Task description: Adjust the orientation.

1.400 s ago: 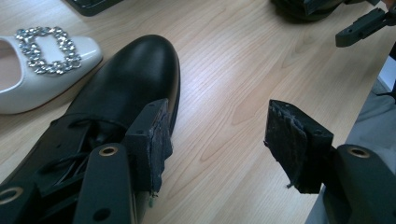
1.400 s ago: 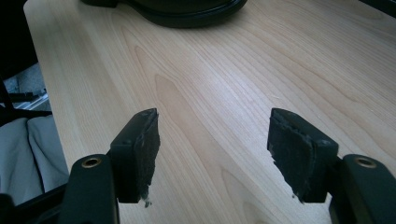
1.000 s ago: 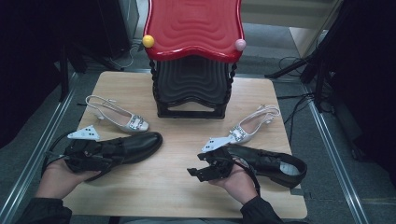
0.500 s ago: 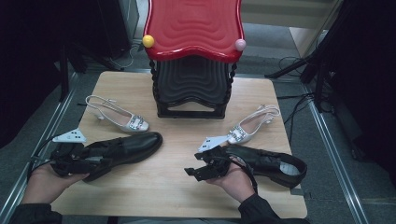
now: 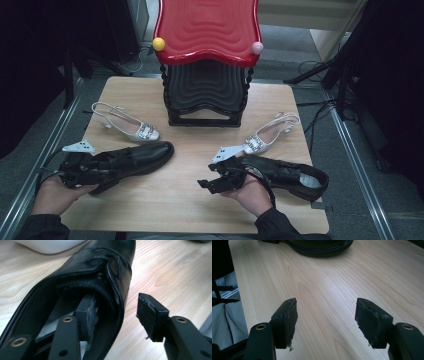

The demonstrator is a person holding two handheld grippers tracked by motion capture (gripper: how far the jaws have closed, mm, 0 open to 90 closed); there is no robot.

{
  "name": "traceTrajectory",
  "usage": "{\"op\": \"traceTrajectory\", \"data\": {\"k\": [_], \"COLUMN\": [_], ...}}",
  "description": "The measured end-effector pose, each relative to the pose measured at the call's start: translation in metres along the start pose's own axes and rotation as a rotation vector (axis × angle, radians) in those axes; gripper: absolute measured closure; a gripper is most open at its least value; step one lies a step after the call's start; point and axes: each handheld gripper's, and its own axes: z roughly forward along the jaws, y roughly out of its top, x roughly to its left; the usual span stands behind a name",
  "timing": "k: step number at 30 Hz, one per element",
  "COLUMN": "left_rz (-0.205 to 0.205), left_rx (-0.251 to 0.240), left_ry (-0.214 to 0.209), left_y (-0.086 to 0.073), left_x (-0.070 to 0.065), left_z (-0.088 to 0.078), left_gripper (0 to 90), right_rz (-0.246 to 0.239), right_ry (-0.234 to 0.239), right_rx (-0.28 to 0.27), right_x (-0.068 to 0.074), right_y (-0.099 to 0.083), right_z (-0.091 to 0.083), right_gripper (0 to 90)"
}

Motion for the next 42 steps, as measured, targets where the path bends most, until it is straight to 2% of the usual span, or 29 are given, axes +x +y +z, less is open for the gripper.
{"op": "traceTrajectory", "data": {"k": [4, 10, 16, 19, 23, 27, 32, 42], "left_rz": [0.034, 0.053, 0.049, 0.044, -0.001, 0.001, 0.001, 0.046], "left_rx": [0.018, 0.039, 0.038, 0.034, 0.022, 0.021, 0.030, 0.015], "left_ry": [-0.002, -0.005, -0.022, -0.035, -0.075, -0.089, -0.103, -0.118], "left_y": [0.006, 0.010, 0.012, 0.013, 0.013, 0.014, 0.018, 0.032], "left_x": [-0.005, -0.005, -0.001, 0.000, 0.003, 0.003, -0.001, -0.020], "left_z": [0.010, 0.020, 0.026, 0.025, 0.024, 0.023, 0.021, 0.024], "left_gripper": [53.5, 57.9, 63.4, 69.2, 74.2, 78.6, 80.5, 80.4], "right_rz": [-0.003, -0.011, -0.006, -0.010, -0.005, -0.003, 0.001, 0.009], "right_ry": [0.000, 0.000, -0.001, 0.000, -0.003, -0.004, -0.011, -0.021], "right_rx": [0.007, 0.004, 0.009, 0.009, 0.010, 0.004, 0.003, -0.001], "right_x": [0.001, 0.002, 0.002, 0.003, 0.003, 0.002, 0.002, 0.002], "right_y": [0.000, -0.001, -0.001, -0.001, -0.002, -0.003, -0.004, -0.007], "right_z": [0.001, 0.002, 0.002, 0.003, 0.002, 0.001, -0.001, -0.004], "right_gripper": [35.2, 35.1, 35.0, 34.9, 35.5, 35.6, 35.3, 35.1]}}
